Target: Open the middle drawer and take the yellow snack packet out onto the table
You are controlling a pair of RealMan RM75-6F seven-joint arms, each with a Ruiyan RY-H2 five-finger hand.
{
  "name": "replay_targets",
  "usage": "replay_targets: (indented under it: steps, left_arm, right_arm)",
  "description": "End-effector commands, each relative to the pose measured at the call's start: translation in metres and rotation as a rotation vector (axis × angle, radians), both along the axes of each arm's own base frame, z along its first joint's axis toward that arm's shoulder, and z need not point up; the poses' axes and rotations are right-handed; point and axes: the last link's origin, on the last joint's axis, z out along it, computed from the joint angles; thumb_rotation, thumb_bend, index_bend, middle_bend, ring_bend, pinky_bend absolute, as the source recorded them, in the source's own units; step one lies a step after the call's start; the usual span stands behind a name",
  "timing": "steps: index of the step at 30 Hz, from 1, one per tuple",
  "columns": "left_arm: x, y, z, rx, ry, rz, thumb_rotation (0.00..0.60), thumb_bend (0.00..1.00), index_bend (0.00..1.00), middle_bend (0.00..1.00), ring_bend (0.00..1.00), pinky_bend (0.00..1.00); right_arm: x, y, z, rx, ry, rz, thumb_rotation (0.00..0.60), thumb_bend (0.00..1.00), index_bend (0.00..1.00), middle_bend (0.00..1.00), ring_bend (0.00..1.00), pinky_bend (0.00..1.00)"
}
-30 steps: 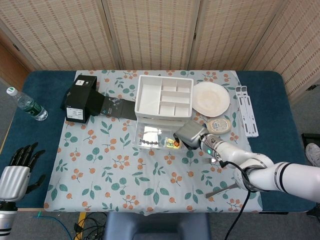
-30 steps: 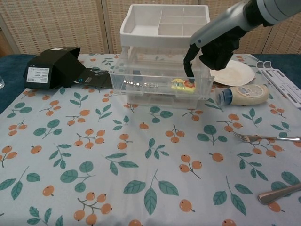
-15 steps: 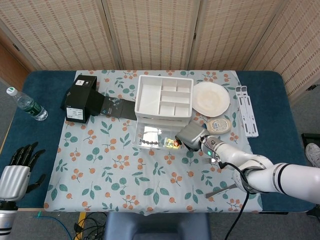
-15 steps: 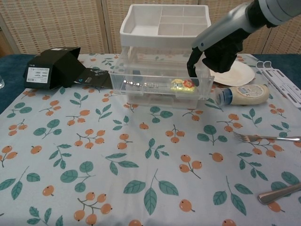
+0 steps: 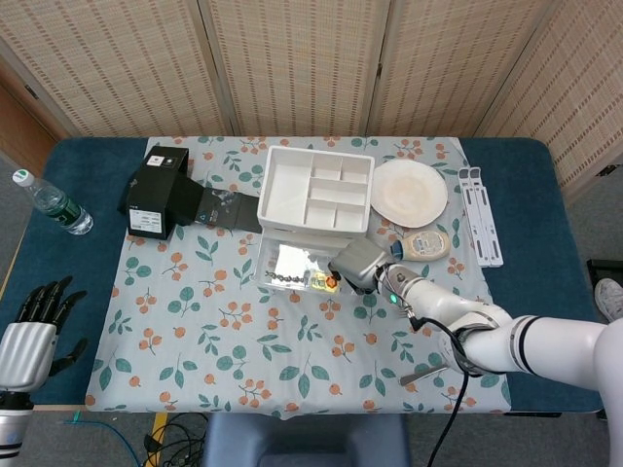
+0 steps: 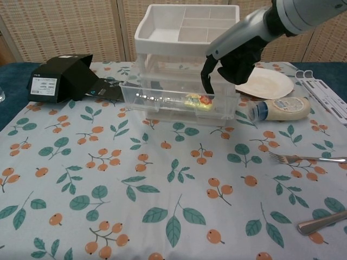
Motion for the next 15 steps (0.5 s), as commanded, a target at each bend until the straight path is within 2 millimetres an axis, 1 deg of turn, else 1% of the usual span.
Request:
replay_targets:
  steps: [1,6,15]
  left_arm:
    - [-0.0001,-0.0003,0.0002,0.001,0.000,0.001,0.600,0.27,0.18,0.07,0.06,0.09]
    - [-0.0004,-0.0005,0.0000,0.001,0.000,0.004,0.600,0.27,0.18,0.07,0.06,0.09]
    - [0.0010,0.0004,-0.0010,-0.002,0.001,0.000,0.600,0.27,0.18,0.07,0.06,0.09]
  right_arm:
    - [0.0033,-0.0020,-0.0021,-0.006,-0.012,0.001,0.600,1.00,0.34,1.00,1.00,1.00]
    - [0.0039,-0.0024,-0.0026,-0.013,-0.026,-0.005,0.600,1.00,0.34,1.00,1.00,1.00]
    - [0.0064,0.0001,0.0039,-0.024,-0.051,0.005,0.600,1.00,0.34,1.00,1.00,1.00]
